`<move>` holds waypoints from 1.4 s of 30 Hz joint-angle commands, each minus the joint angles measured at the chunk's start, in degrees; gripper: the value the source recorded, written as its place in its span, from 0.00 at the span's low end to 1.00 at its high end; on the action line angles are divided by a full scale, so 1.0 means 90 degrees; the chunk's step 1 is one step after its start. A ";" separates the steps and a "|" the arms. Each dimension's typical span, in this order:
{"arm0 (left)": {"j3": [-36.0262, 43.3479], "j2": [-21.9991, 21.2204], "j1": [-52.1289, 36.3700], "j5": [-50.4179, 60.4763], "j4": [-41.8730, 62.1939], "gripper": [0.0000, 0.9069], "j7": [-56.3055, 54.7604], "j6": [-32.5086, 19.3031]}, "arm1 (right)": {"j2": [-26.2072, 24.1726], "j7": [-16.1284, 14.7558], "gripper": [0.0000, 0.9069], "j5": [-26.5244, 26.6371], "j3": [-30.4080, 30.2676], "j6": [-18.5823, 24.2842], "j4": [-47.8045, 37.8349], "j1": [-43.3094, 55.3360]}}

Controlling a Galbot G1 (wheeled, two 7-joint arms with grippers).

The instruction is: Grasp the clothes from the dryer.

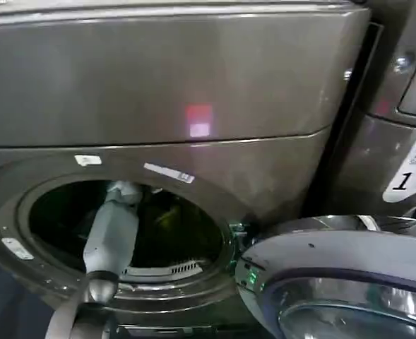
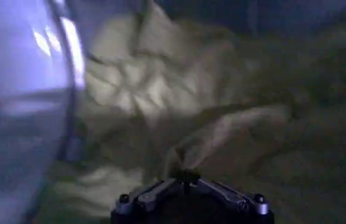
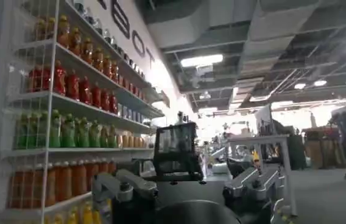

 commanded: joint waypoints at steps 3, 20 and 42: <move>0.0046 -0.0193 0.0088 -0.2309 -0.0526 0.00 -0.3878 0.1029 | 0.0012 0.0078 1.00 -0.0030 0.0011 0.0163 0.0004 -0.0014; 0.0044 -0.0373 0.0276 -0.4597 -0.0778 0.00 -0.5543 0.1466 | -0.0006 0.0194 1.00 0.0028 0.0077 0.0311 -0.0011 -0.0126; 0.0044 -0.0375 0.0241 -0.4767 -0.0772 0.00 -0.5576 0.1687 | -0.0023 0.0367 1.00 0.0140 0.0388 -0.0352 0.0175 -0.0104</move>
